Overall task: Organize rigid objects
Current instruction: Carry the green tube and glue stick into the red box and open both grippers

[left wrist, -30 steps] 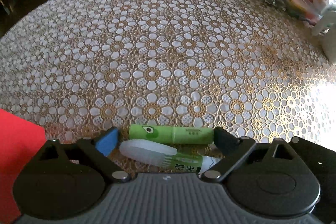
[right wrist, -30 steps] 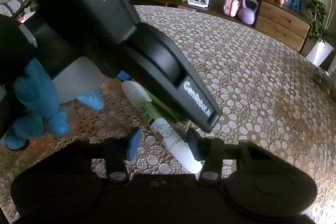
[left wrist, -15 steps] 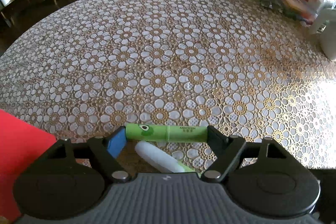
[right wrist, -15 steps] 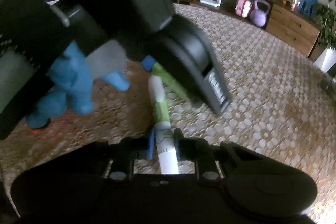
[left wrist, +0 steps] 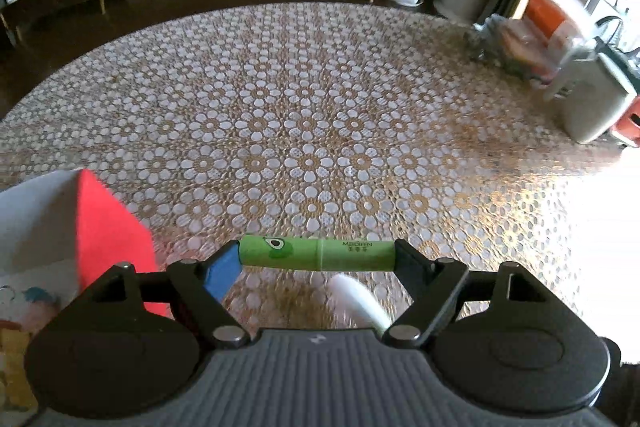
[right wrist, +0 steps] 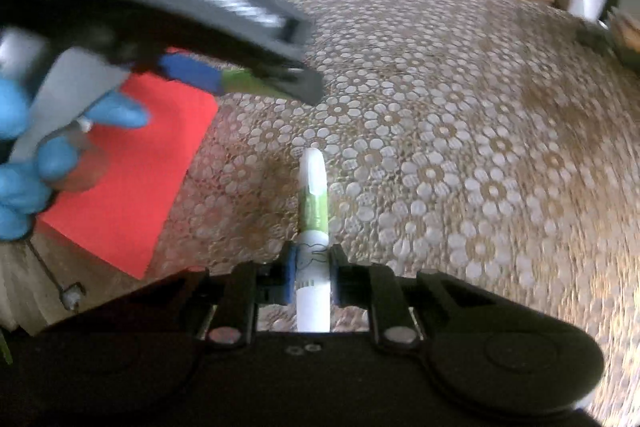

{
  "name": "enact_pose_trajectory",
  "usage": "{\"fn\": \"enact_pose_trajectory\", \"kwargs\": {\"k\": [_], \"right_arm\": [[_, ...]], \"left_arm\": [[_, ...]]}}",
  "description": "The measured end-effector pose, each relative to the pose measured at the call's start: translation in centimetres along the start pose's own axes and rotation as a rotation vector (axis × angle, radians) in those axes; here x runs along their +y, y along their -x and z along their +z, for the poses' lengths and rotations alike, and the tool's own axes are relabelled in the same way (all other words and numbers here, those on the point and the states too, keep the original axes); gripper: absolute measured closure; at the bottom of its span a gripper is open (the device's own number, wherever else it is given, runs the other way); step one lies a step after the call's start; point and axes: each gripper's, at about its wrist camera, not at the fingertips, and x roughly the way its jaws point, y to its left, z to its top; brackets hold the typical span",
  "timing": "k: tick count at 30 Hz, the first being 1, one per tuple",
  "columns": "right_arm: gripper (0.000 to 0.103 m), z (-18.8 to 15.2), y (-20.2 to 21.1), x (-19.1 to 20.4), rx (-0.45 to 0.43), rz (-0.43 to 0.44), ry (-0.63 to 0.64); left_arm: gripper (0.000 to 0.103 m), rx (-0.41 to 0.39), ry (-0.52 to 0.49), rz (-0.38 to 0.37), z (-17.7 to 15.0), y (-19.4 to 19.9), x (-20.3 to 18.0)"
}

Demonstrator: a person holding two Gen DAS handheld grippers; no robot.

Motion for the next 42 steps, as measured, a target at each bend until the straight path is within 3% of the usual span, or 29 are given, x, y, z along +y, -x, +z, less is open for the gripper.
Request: {"fn": "enact_pose_trajectory", "kwargs": {"k": [7, 20, 31, 42], "right_arm": [[0.087, -0.3, 4.0, 1.8, -0.032, -0.04, -0.04], [0.087, 0.8, 9.1, 8.8, -0.091, -0.084, 0.001], [0.087, 3.1, 9.2, 15.3, -0.125, -0.033, 0.045], [0.087, 5.3, 5.5, 20.4, -0.101, 0.013, 0.081]], "left_arm": [[0.022, -0.053, -0.028, -0.013, -1.7, 6.0, 1.2], [0.022, -0.136, -0.017, -0.009, -5.6, 15.9, 6.7], [0.022, -0.181, 0.016, 0.045, -8.2, 19.8, 13.5], [0.022, -0.183, 0.006, 0.08, -9.7, 20.4, 19.2]]}}
